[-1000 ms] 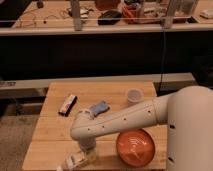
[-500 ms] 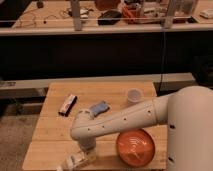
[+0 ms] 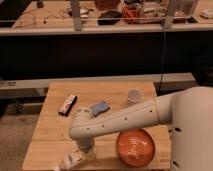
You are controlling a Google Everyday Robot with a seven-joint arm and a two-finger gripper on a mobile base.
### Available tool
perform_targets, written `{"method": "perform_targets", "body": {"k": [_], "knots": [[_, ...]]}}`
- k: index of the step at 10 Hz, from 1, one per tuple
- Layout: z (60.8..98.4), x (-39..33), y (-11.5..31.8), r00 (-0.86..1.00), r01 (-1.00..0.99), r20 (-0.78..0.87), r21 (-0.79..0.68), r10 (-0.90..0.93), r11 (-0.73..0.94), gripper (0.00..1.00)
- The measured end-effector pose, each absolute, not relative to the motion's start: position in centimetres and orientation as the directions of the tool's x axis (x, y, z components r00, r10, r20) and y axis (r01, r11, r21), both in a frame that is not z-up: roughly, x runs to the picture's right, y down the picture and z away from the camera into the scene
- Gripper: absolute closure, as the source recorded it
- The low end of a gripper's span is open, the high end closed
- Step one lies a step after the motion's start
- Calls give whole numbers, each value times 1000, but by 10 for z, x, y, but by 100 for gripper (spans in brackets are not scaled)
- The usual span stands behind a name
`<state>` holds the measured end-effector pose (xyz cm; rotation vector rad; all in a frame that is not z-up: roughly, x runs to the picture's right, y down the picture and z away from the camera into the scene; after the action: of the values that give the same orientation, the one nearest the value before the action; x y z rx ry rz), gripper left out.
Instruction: Place the bottle in the ceramic bowl
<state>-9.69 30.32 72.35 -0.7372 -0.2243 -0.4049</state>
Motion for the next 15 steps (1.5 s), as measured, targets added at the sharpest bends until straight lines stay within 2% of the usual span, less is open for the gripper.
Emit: {"method": "perform_targets", "body": {"k": [11,15], "knots": [[656,-105,229,890,443,349,-502,-294,743,99],[656,-86,212,906,407,327,-497,-269,767,99]]}}
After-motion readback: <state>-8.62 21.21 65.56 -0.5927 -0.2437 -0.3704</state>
